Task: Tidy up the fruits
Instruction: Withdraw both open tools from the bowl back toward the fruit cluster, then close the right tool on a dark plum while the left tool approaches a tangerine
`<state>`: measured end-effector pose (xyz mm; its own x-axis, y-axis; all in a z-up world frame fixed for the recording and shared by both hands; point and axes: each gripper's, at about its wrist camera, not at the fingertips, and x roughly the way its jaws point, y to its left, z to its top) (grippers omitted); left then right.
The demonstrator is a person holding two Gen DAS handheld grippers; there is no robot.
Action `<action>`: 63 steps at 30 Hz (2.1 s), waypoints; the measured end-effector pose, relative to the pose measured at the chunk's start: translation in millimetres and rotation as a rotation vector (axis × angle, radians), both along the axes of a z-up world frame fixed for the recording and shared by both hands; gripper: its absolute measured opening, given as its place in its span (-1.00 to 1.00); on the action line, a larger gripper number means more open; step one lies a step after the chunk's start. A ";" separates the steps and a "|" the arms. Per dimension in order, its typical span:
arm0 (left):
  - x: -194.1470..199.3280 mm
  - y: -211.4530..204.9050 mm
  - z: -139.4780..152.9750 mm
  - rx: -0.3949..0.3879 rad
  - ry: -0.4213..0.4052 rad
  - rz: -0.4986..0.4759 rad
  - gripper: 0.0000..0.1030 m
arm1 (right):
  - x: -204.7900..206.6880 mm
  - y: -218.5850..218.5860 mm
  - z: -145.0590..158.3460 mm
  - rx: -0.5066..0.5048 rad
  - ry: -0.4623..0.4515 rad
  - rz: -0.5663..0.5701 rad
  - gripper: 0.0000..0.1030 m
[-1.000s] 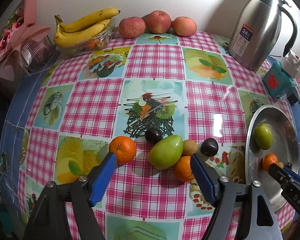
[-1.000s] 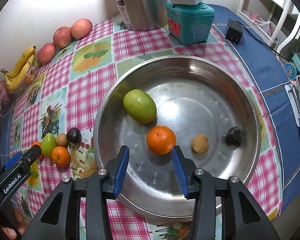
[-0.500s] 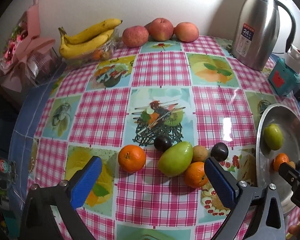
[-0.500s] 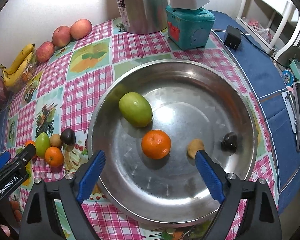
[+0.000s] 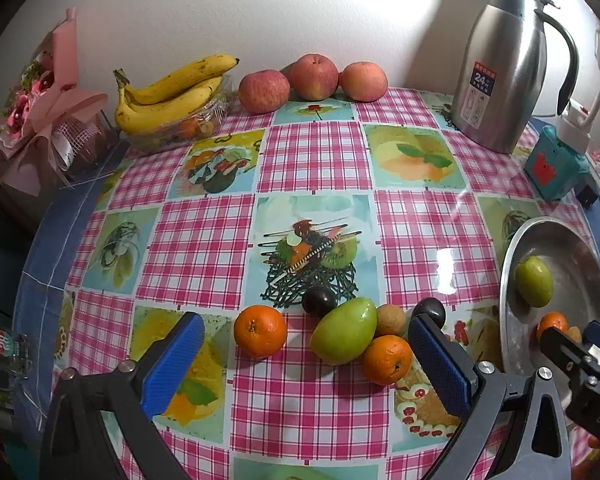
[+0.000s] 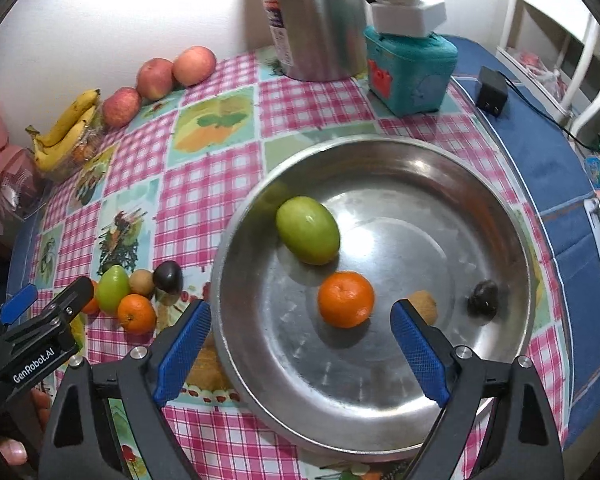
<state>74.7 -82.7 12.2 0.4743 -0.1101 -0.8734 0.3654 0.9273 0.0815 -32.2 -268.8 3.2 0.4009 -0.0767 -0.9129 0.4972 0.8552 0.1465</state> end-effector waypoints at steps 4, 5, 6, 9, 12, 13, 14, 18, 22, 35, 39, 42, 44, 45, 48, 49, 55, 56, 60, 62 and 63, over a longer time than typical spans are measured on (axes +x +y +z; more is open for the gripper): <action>2.2 2.7 1.0 -0.009 -0.003 -0.005 1.00 | 0.9 2.6 -0.2 -0.028 0.005 0.004 0.78; 3.2 3.7 1.2 -0.013 -0.003 -0.006 1.00 | 0.9 2.5 -0.9 -0.023 0.004 -0.001 0.78; 4.3 4.7 1.2 -0.015 -0.001 -0.008 1.00 | 1.1 2.3 -1.4 -0.021 0.004 -0.003 0.78; 7.3 8.6 1.5 -0.039 0.023 -0.020 1.00 | 1.7 3.6 -2.2 -0.025 0.003 -0.002 0.78; 12.4 17.5 3.0 -0.098 0.053 -0.004 1.00 | 3.8 5.2 -3.2 -0.003 -0.010 0.003 0.78; 15.0 21.2 3.3 -0.119 0.064 0.002 1.00 | 4.6 6.1 -3.4 0.000 -0.012 0.005 0.78; 16.6 23.3 3.1 -0.128 0.069 0.005 1.00 | 5.8 7.7 -3.7 0.002 -0.014 0.008 0.78; 22.0 30.8 4.9 -0.139 0.064 0.009 1.00 | 10.1 12.8 -3.9 0.011 -0.023 0.018 0.78; 28.1 37.1 6.3 -0.147 0.057 0.016 1.00 | 14.9 19.6 -2.3 0.025 -0.046 0.028 0.78; 46.2 58.5 -0.2 -0.221 0.096 0.079 0.81 | 32.5 30.1 10.9 0.078 -0.154 0.038 0.78; 47.6 59.4 0.1 -0.196 0.086 0.086 0.81 | 38.5 35.6 11.1 0.064 -0.146 0.051 0.78; 48.2 58.9 -0.4 -0.170 0.078 0.085 0.81 | 44.0 40.2 10.0 0.058 -0.140 0.068 0.78; 48.2 58.8 -0.2 -0.170 0.072 0.079 0.81 | 48.9 44.6 10.2 0.050 -0.136 0.083 0.78; 48.6 59.1 0.1 -0.174 0.072 0.079 0.81 | 50.9 46.1 10.2 0.047 -0.134 0.088 0.78; 50.5 61.5 -1.1 -0.180 0.076 0.086 0.84 | 57.4 53.8 11.1 0.028 -0.131 0.115 0.78; 51.5 62.3 -2.1 -0.176 0.076 0.090 0.84 | 59.3 55.8 10.9 0.019 -0.126 0.122 0.78; 55.8 66.2 -6.0 -0.170 0.069 0.107 0.86 | 66.2 60.1 6.6 0.021 -0.109 0.130 0.78; 56.3 66.1 -6.0 -0.168 0.061 0.106 0.89 | 66.9 60.3 6.3 0.020 -0.109 0.130 0.78; 59.0 66.0 -5.9 -0.176 0.040 0.102 0.98 | 71.5 61.0 4.7 0.020 -0.103 0.129 0.78; 60.5 66.4 -6.8 -0.186 0.036 0.103 0.98 | 73.9 61.0 3.6 0.018 -0.099 0.124 0.77; 61.0 66.5 -7.6 -0.182 0.034 0.104 0.98 | 75.4 61.1 3.3 0.013 -0.099 0.120 0.76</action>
